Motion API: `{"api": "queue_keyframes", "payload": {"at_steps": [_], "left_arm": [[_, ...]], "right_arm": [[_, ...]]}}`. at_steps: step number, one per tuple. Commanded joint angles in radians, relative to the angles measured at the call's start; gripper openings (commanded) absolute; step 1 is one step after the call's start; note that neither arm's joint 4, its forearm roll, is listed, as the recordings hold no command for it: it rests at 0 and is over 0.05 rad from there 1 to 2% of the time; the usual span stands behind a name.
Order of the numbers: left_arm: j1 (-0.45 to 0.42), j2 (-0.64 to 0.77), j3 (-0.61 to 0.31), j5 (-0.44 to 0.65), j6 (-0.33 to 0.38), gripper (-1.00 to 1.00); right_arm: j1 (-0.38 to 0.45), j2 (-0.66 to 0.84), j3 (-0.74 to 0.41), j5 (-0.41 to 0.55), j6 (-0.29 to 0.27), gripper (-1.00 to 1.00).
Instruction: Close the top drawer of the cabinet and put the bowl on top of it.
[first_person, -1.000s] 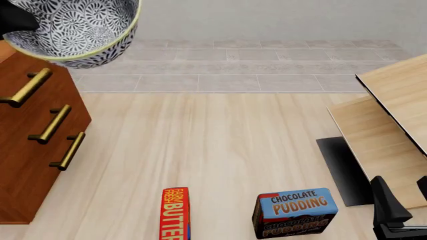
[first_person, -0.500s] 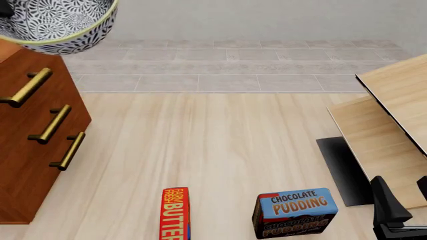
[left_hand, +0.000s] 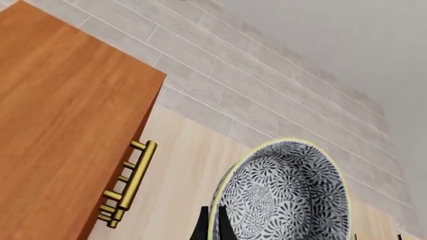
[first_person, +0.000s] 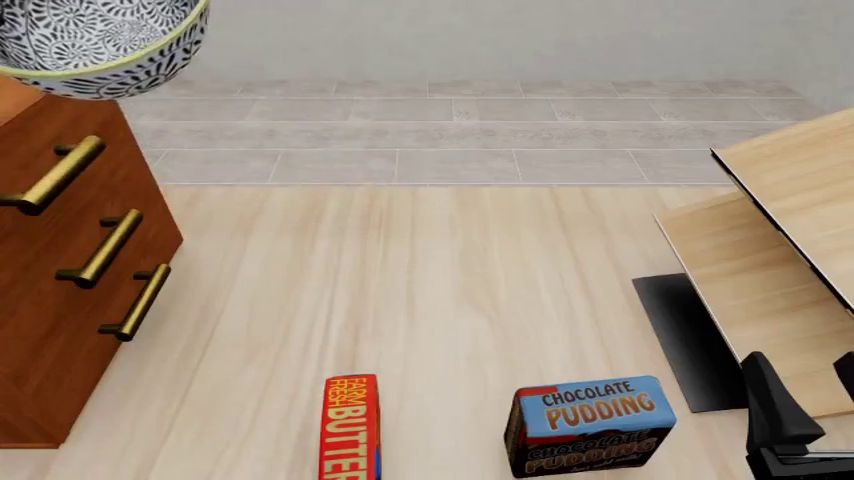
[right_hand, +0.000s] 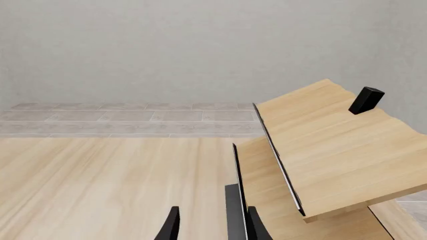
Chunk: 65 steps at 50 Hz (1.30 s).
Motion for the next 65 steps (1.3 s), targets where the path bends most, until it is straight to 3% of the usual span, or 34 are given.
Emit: {"api": "queue_keyframes", "payload": {"at_steps": [1,38,65], "left_arm": [[0.03,0.011,0.013,-0.029,-0.001,-1.0],[0.189,0.123,0.054,-0.155,-0.039,-1.0],[0.301,0.183,-0.002,-0.161,-0.084,-1.0]], "right_arm": [[0.0,0.001,0.0,-0.001,0.0,1.0],[0.0,0.001,0.0,-0.001,-0.001,1.0],[0.0,0.001,0.0,-0.001,0.0,1.0]]}}
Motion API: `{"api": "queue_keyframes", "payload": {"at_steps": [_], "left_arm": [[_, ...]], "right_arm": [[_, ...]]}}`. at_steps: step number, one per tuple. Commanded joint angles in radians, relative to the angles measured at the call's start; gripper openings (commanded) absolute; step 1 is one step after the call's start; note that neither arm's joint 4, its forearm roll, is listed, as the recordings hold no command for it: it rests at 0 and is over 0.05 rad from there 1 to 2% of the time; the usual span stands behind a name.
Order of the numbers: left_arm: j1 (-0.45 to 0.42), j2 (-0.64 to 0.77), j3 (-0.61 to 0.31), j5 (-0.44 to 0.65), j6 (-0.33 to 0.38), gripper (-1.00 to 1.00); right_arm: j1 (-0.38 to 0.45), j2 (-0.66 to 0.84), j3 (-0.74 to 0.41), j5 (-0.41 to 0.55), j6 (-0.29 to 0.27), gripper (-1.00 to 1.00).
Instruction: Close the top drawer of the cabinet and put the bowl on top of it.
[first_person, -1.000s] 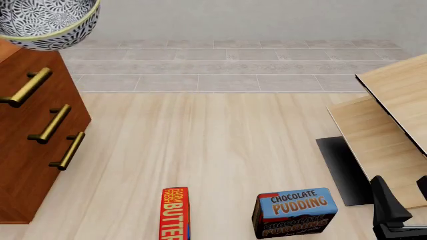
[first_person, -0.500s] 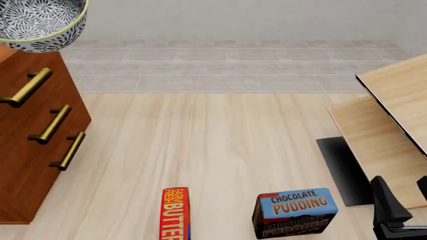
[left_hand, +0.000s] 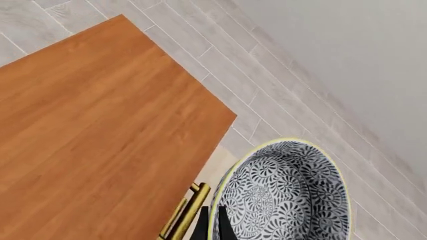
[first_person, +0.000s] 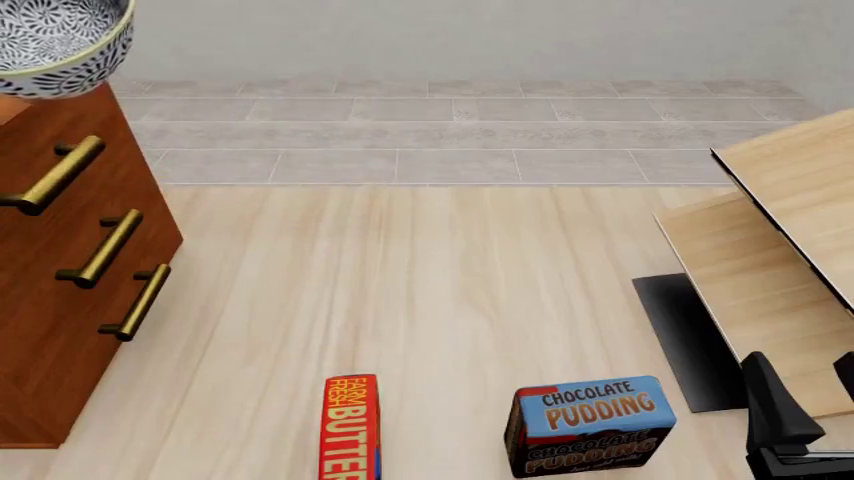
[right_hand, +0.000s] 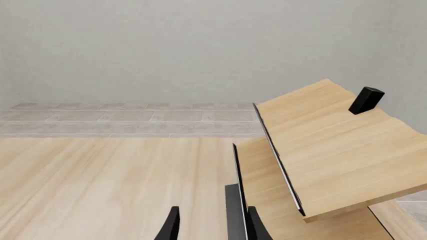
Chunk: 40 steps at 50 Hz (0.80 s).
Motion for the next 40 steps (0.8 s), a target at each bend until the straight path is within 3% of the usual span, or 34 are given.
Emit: {"api": "queue_keyframes", "payload": {"at_steps": [1,5,7,9,10,12,19,21,22,24,25,26,30,32,33,34,36,37,38,40], "left_arm": [[0.052,0.038,-0.077,0.029,-0.017,-1.0],[0.07,0.028,-0.032,-0.012,-0.021,-1.0],[0.078,0.057,-0.122,0.051,-0.03,-1.0],[0.09,0.035,-0.034,-0.016,-0.027,-1.0],[0.09,0.034,-0.033,-0.017,-0.027,-1.0],[0.09,0.056,-0.116,0.049,-0.042,-1.0],[0.121,0.079,-0.138,0.047,-0.043,-1.0],[0.134,0.053,-0.036,-0.027,-0.042,-1.0],[0.134,0.052,-0.034,-0.028,-0.042,-1.0],[0.143,0.056,-0.037,-0.029,-0.041,-1.0],[0.146,0.077,-0.111,0.024,-0.04,-1.0],[0.149,0.08,-0.123,0.033,-0.044,-1.0],[0.164,0.086,-0.118,0.025,-0.048,-1.0],[0.169,0.079,-0.097,0.012,-0.046,-1.0],[0.175,0.062,-0.032,-0.035,-0.046,-1.0],[0.18,0.086,-0.1,0.012,-0.048,-1.0],[0.19,0.071,-0.042,-0.03,-0.045,-1.0],[0.196,0.083,-0.076,-0.008,-0.048,-1.0],[0.197,0.061,-0.011,-0.049,-0.048,-1.0],[0.204,0.055,0.005,-0.058,-0.056,-1.0]], "right_arm": [[0.0,0.0,0.0,-0.001,0.001,1.0],[0.0,0.001,0.0,-0.001,0.0,1.0],[0.0,0.001,0.0,-0.001,0.0,1.0],[0.0,0.001,0.0,-0.001,0.0,1.0],[0.0,0.001,0.0,-0.001,0.0,1.0],[0.0,0.001,0.0,-0.001,0.001,1.0],[0.0,0.001,0.0,-0.001,0.0,1.0],[0.0,0.0,0.0,-0.001,0.0,1.0],[0.0,0.0,0.0,-0.001,0.0,1.0],[0.0,0.001,0.0,-0.001,0.0,1.0],[0.0,0.001,0.0,-0.001,0.0,1.0],[0.0,0.001,0.0,-0.001,0.0,1.0],[0.0,0.001,0.0,-0.001,0.0,1.0],[0.0,0.001,0.0,-0.001,0.0,1.0],[0.0,0.0,0.0,-0.001,0.0,1.0],[0.0,0.001,0.0,-0.001,0.0,1.0],[0.0,0.001,0.0,-0.001,0.0,1.0],[0.0,0.001,0.0,-0.001,0.0,1.0],[0.0,0.001,0.0,-0.001,0.0,1.0],[0.0,0.001,0.0,-0.001,0.0,1.0]]}}
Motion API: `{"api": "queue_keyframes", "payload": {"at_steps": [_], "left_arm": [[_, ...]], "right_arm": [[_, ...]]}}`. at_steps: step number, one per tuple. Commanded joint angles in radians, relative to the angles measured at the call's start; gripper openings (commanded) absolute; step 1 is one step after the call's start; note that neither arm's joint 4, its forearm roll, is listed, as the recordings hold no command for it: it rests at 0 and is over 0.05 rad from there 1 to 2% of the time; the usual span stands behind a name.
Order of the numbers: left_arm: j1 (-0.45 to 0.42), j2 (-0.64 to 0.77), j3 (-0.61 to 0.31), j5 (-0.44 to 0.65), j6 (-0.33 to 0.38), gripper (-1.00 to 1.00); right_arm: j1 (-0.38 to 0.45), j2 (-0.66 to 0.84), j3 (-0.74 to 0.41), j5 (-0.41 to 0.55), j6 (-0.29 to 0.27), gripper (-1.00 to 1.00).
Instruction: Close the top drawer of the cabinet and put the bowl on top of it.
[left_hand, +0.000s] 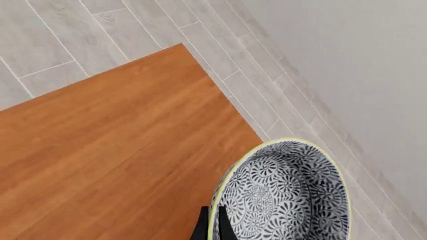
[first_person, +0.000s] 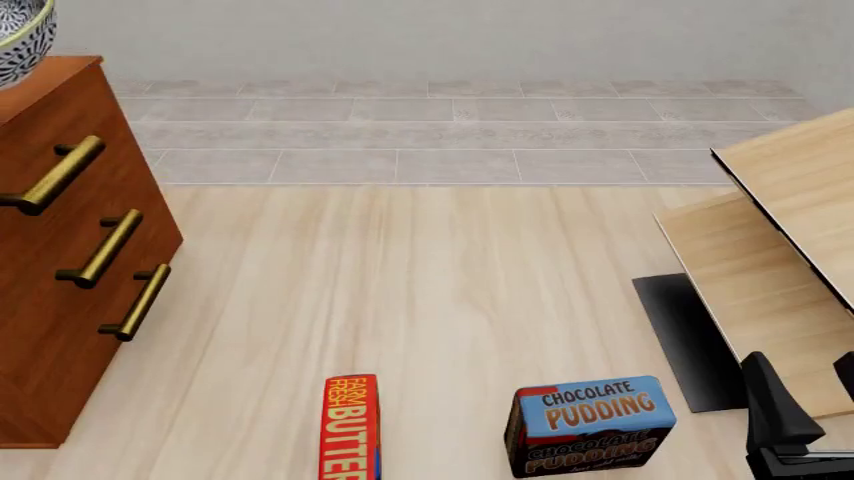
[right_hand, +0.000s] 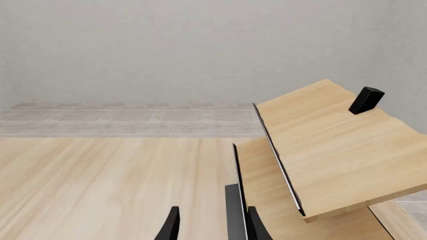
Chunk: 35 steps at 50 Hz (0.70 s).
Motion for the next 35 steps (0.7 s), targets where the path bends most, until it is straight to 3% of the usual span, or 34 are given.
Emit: {"api": "queue_keyframes", "payload": {"at_steps": [1,35], "left_arm": [[0.046,-0.017,0.072,-0.057,-0.006,-1.0],[0.146,0.036,0.049,-0.065,-0.002,-1.0]], "right_arm": [[0.0,0.001,0.0,-0.001,0.0,1.0],[0.0,0.001,0.0,-0.001,0.0,1.0]]}}
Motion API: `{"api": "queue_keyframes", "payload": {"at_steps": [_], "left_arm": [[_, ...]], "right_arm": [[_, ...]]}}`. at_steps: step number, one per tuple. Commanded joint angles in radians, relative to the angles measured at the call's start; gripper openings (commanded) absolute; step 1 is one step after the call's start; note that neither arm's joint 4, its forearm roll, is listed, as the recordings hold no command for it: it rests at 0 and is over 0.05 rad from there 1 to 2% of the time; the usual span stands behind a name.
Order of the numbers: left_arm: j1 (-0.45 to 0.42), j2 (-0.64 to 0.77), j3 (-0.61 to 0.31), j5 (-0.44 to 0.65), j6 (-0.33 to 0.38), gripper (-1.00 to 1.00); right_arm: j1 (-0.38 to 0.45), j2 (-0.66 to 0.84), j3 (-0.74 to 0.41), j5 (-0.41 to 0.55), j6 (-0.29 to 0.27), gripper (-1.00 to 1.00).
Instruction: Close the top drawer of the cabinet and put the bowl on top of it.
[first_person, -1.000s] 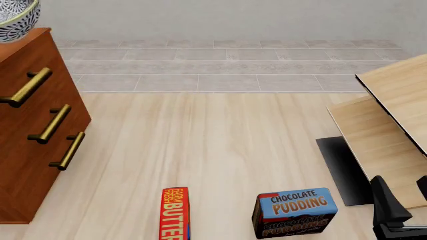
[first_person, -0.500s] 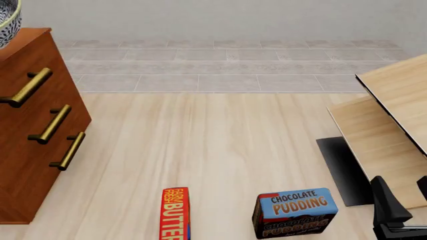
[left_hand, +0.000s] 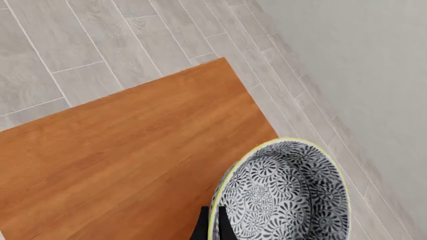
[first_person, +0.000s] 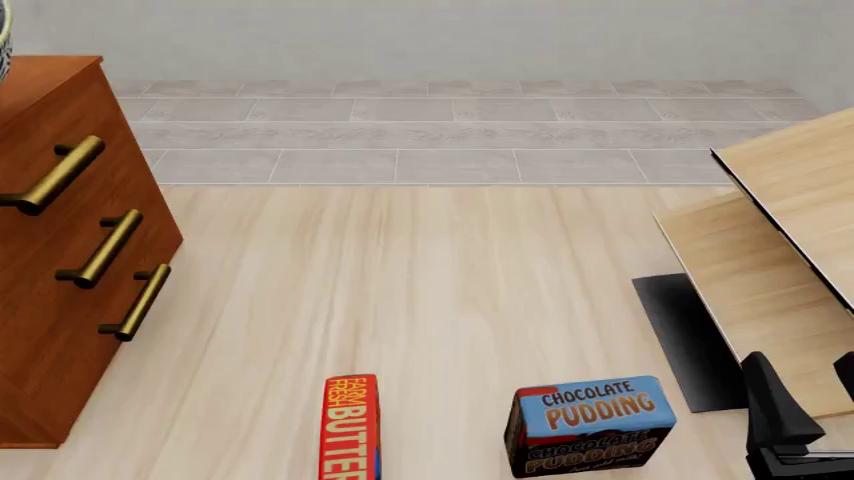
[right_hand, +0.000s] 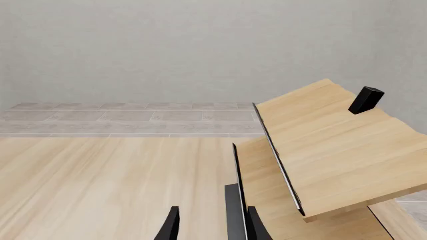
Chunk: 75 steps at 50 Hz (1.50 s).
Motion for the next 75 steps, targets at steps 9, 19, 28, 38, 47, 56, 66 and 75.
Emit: {"api": "queue_keyframes", "payload": {"at_steps": [9,19,28,38,47,56,66,75], "left_arm": [[0.03,0.025,0.001,-0.011,0.037,-1.0],[0.017,0.028,0.014,-0.002,0.066,-1.0],[0.034,0.058,0.01,-0.017,0.09,-1.0],[0.046,0.08,0.007,-0.018,0.107,-1.0],[0.063,0.097,-0.031,-0.002,0.125,1.0],[0.062,0.089,-0.043,0.008,0.118,1.0],[0.052,0.057,-0.066,0.044,0.115,1.0],[0.042,0.014,-0.102,0.089,0.105,1.0]], "right_arm": [[0.0,0.001,0.0,-0.001,0.0,1.0],[0.0,0.001,0.0,-0.001,0.0,1.0],[0.0,0.001,0.0,-0.001,0.0,1.0],[0.0,0.001,0.0,-0.001,0.001,1.0],[0.0,0.001,0.0,-0.001,0.0,1.0],[0.0,0.0,0.0,-0.001,0.0,1.0],[0.0,0.001,0.0,-0.001,0.0,1.0],[0.0,0.001,0.0,-0.001,0.0,1.0]]}}
